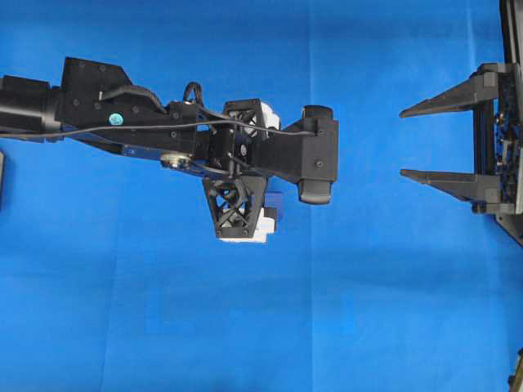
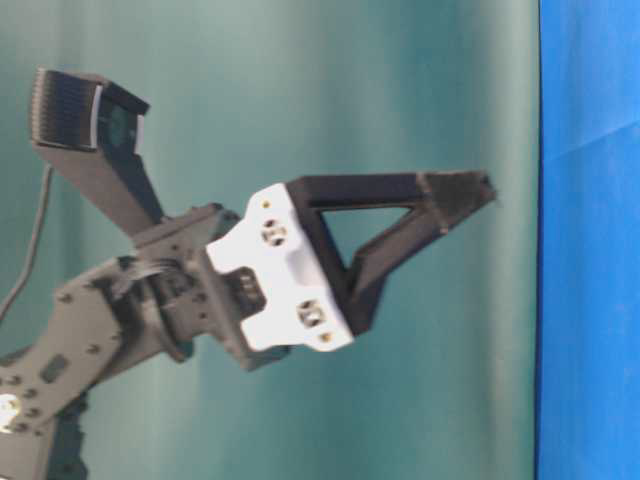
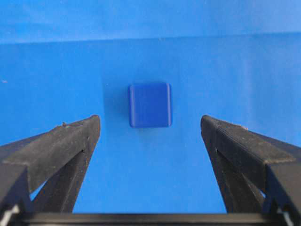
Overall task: Handover the blue block to the right arm after grasping it with the left arm, then place it in the designated position.
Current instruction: 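Lower the open left gripper around the blue cube, then close the left gripper on the cube and lift it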
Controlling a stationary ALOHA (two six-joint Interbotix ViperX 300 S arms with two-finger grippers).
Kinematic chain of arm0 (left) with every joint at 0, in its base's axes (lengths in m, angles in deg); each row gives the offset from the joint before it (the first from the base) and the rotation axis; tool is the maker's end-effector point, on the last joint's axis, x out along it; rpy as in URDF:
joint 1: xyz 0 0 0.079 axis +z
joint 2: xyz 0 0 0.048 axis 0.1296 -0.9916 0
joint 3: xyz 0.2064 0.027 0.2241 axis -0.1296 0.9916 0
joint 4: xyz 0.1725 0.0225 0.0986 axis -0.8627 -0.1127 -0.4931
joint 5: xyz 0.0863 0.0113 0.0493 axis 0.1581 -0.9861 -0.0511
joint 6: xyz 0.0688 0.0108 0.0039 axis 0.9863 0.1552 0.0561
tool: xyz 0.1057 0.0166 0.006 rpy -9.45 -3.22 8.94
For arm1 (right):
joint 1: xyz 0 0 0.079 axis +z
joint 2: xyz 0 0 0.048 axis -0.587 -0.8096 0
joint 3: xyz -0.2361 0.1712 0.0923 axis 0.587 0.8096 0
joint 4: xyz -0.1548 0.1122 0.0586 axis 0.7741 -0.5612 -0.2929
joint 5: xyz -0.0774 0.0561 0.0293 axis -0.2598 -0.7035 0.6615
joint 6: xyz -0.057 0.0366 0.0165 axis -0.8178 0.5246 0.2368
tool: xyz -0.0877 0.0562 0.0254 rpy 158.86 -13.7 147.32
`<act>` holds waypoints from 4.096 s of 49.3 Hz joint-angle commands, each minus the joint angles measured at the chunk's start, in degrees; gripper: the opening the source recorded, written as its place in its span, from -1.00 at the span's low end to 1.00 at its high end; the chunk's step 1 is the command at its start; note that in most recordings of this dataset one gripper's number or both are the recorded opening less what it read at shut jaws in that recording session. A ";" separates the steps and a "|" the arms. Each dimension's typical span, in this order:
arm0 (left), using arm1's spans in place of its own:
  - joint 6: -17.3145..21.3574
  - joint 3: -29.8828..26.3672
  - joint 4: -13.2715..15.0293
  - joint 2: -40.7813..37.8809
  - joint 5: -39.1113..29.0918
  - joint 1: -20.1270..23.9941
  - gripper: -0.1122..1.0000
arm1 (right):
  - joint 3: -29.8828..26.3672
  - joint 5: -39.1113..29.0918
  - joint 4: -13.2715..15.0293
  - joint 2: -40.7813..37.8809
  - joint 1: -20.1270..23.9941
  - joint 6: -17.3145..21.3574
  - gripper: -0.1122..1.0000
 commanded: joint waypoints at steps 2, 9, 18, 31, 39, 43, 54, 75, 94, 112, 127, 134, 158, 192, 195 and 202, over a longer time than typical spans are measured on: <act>0.09 1.23 0.00 0.18 3.16 0.00 0.85 | -1.41 0.18 -0.18 -0.53 0.00 0.00 0.94; 0.09 3.52 0.00 -0.79 6.33 -0.09 0.85 | -1.41 0.35 -0.18 -0.79 0.00 0.00 0.94; 0.00 7.03 0.00 -2.81 12.13 -0.09 0.85 | -1.23 0.44 -0.18 -1.41 0.00 0.00 0.94; -2.46 8.09 0.00 -6.94 15.82 -0.18 0.85 | -1.14 0.44 -0.26 -1.76 -0.09 0.00 0.94; -2.55 8.61 -0.09 -8.88 17.75 -0.18 0.85 | -1.05 0.53 -0.18 -1.93 0.00 0.00 0.94; -2.64 8.96 -0.09 -9.76 18.81 -0.18 0.85 | -1.05 0.44 -0.18 -2.11 0.00 0.00 0.94; -2.81 9.49 0.00 -10.90 20.13 -0.18 0.85 | -1.05 0.53 -0.26 -2.81 -0.09 0.09 0.94; -3.34 9.32 -0.09 -10.90 20.13 0.00 0.28 | -1.05 0.70 -0.35 -2.99 0.00 0.09 0.94; -3.34 9.49 -0.18 -10.81 20.21 0.00 0.07 | -0.97 0.79 -0.44 -3.16 0.00 0.09 0.94; -3.08 8.70 -0.18 -7.03 16.88 -0.44 0.07 | -1.05 0.70 -0.44 -3.34 0.00 0.09 0.94; -3.25 7.21 -0.18 0.44 10.37 -0.62 0.07 | -1.14 0.79 -0.44 -3.34 -0.09 0.09 0.94; -3.08 6.06 -0.18 3.60 7.47 -0.62 0.07 | -1.05 0.79 -0.44 -3.34 -0.09 0.09 0.94; -2.55 0.18 -0.35 8.53 -1.32 -0.70 0.07 | -1.14 0.79 -0.44 -3.34 -0.09 0.09 0.94; -2.55 -0.97 -0.62 9.67 -2.99 -0.70 0.07 | -1.14 0.79 -0.44 -3.60 -0.09 0.09 0.94; -2.55 -0.97 -0.62 9.67 -3.08 -0.62 0.07 | -1.14 0.70 -0.53 -3.60 -0.09 0.09 0.94; -2.55 -0.97 -0.70 9.67 -2.99 -0.70 0.07 | -1.14 0.79 -0.44 -3.60 -0.09 0.09 0.94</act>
